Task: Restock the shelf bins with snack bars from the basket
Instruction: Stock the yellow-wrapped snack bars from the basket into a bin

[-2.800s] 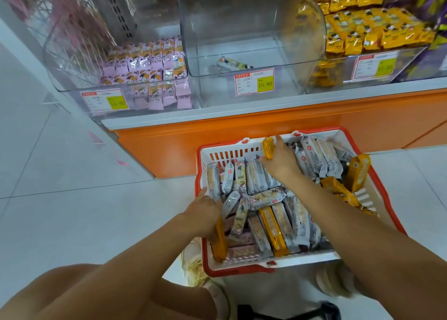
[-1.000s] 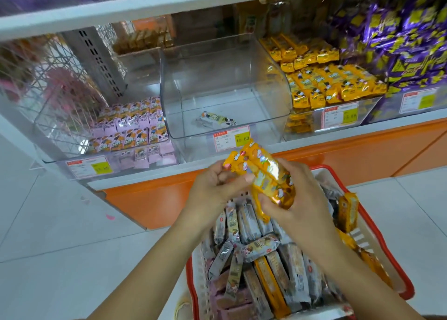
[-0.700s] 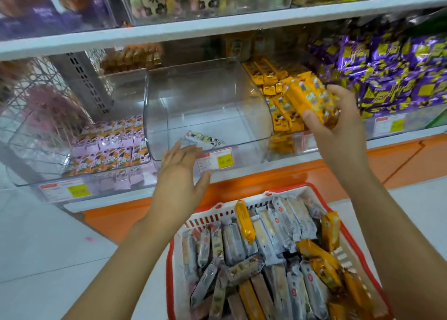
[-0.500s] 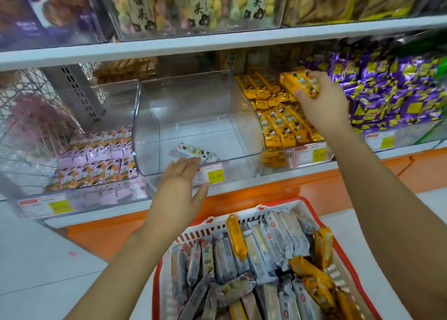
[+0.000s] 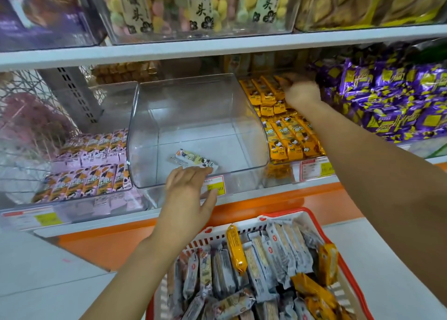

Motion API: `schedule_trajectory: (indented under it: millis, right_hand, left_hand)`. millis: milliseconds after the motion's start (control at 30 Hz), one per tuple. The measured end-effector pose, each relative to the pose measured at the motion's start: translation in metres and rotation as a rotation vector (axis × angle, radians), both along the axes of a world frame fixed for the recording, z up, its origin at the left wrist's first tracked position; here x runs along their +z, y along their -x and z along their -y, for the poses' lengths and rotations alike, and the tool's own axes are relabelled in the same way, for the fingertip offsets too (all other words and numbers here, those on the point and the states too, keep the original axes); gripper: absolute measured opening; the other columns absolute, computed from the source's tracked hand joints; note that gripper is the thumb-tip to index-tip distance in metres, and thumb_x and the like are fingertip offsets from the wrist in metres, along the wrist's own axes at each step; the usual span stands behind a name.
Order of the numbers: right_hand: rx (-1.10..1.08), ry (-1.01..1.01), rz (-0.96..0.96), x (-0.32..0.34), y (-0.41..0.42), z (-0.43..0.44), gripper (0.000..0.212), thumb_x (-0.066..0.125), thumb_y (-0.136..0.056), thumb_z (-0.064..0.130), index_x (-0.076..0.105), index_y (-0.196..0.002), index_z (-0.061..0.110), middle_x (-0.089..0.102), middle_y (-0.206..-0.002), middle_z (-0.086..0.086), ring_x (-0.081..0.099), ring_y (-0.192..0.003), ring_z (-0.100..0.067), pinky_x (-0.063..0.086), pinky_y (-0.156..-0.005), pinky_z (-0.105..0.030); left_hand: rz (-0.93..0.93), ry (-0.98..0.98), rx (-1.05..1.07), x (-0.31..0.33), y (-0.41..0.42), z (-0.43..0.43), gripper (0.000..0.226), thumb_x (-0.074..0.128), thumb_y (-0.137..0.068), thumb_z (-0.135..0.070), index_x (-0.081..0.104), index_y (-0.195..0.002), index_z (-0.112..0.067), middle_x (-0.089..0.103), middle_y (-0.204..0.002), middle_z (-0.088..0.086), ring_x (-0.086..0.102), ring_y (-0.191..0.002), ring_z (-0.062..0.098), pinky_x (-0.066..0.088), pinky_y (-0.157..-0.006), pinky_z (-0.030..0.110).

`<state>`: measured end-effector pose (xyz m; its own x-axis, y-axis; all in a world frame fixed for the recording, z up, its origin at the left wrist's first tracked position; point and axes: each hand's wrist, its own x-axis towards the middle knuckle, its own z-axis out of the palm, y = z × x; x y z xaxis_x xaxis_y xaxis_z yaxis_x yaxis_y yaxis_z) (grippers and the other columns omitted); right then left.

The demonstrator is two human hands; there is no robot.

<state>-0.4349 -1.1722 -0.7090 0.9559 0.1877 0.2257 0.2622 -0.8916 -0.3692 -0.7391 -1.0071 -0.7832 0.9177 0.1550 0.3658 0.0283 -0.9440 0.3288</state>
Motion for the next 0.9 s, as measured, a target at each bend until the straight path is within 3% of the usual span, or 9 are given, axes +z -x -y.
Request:
schedule_trajectory:
  millis: [167, 233, 400, 500, 567, 633, 733, 800, 900]
  right_hand:
    - [-0.014, -0.073, -0.162, 0.007, 0.015, -0.003, 0.051, 0.021, -0.105, 0.038, 0.048, -0.132, 0.004, 0.052, -0.128, -0.022, 0.051, -0.118, -0.036, 0.041, -0.099, -0.044]
    - [0.012, -0.154, -0.168, 0.016, 0.028, 0.003, 0.047, 0.023, -0.105, 0.038, 0.047, -0.134, 0.01, 0.053, -0.127, -0.021, 0.051, -0.117, -0.035, 0.04, -0.103, -0.046]
    - [0.06, -0.355, 0.155, 0.025, 0.085, 0.024, 0.031, 0.038, -0.101, 0.017, 0.06, -0.119, 0.006, 0.062, -0.119, -0.012, 0.057, -0.106, -0.025, 0.042, -0.085, -0.03]
    - [0.063, -0.374, 0.231, 0.021, 0.129, 0.037, 0.028, 0.042, -0.099, 0.02, 0.064, -0.097, 0.003, 0.063, -0.089, -0.007, 0.055, -0.081, -0.018, 0.04, -0.07, -0.029]
    - [0.106, -0.306, 0.211, 0.014, 0.163, 0.044, 0.033, 0.045, -0.098, 0.024, 0.059, -0.075, 0.004, 0.053, -0.067, -0.005, 0.05, -0.068, -0.021, 0.033, -0.062, -0.034]
    - [0.164, -0.207, 0.122, -0.003, 0.202, 0.05, 0.036, 0.047, -0.098, 0.023, 0.05, -0.065, 0.007, 0.043, -0.058, -0.004, 0.042, -0.059, -0.022, 0.02, -0.056, -0.034]
    - [0.247, -0.042, -0.119, -0.052, 0.252, 0.066, 0.03, 0.048, -0.098, 0.026, 0.054, -0.076, 0.006, 0.053, -0.063, -0.005, 0.05, -0.058, -0.018, 0.032, -0.05, -0.03]
    - [0.286, 0.1, -0.24, -0.087, 0.276, 0.081, 0.028, 0.049, -0.098, 0.027, 0.061, -0.084, 0.005, 0.064, -0.078, -0.01, 0.061, -0.074, -0.024, 0.048, -0.062, -0.033]
    - [0.228, 0.305, -0.424, -0.124, 0.299, 0.111, 0.027, 0.053, -0.095, 0.021, 0.058, -0.116, 0.006, 0.059, -0.123, -0.007, 0.061, -0.105, -0.025, 0.053, -0.083, -0.035]
  left_hand:
    - [0.014, 0.025, -0.018, -0.004, -0.001, -0.002, 0.05, 0.042, -0.083, -0.042, 0.066, -0.114, -0.01, 0.069, -0.107, 0.009, 0.062, -0.102, 0.029, 0.022, -0.099, 0.026]
    - [0.025, 0.033, -0.029, -0.004, -0.001, -0.003, 0.051, 0.042, -0.084, -0.041, 0.066, -0.116, -0.01, 0.068, -0.109, 0.009, 0.062, -0.103, 0.029, 0.022, -0.1, 0.026]
    - [0.129, 0.212, -0.125, 0.001, 0.016, 0.013, 0.043, 0.046, -0.091, -0.033, 0.057, -0.128, -0.012, 0.06, -0.125, 0.002, 0.049, -0.119, 0.013, 0.025, -0.111, 0.029]
    - [0.142, 0.286, -0.238, 0.0, 0.032, 0.043, 0.03, 0.048, -0.093, -0.032, 0.06, -0.115, -0.016, 0.058, -0.114, -0.003, 0.05, -0.109, 0.009, 0.037, -0.096, 0.021]
    - [0.063, 0.319, -0.321, -0.009, 0.042, 0.059, 0.025, 0.046, -0.093, -0.036, 0.06, -0.088, -0.017, 0.059, -0.089, -0.005, 0.053, -0.085, 0.008, 0.041, -0.076, 0.02]
    - [-0.114, 0.323, -0.378, -0.024, 0.05, 0.068, 0.037, 0.046, -0.094, -0.038, 0.053, -0.07, -0.01, 0.055, -0.068, 0.001, 0.05, -0.065, 0.014, 0.038, -0.06, 0.026]
    - [-0.415, 0.281, -0.419, -0.051, 0.062, 0.076, 0.034, 0.05, -0.097, -0.026, 0.054, -0.074, -0.001, 0.054, -0.067, 0.015, 0.05, -0.061, 0.022, 0.036, -0.057, 0.032]
    - [-0.581, 0.209, -0.427, -0.068, 0.07, 0.081, 0.026, 0.048, -0.098, -0.025, 0.06, -0.09, -0.004, 0.062, -0.08, 0.014, 0.055, -0.069, 0.023, 0.042, -0.066, 0.034]
    - [-0.808, 0.136, -0.448, -0.094, 0.085, 0.084, 0.033, 0.046, -0.099, -0.028, 0.054, -0.125, -0.01, 0.06, -0.116, 0.011, 0.058, -0.096, 0.024, 0.047, -0.083, 0.03]
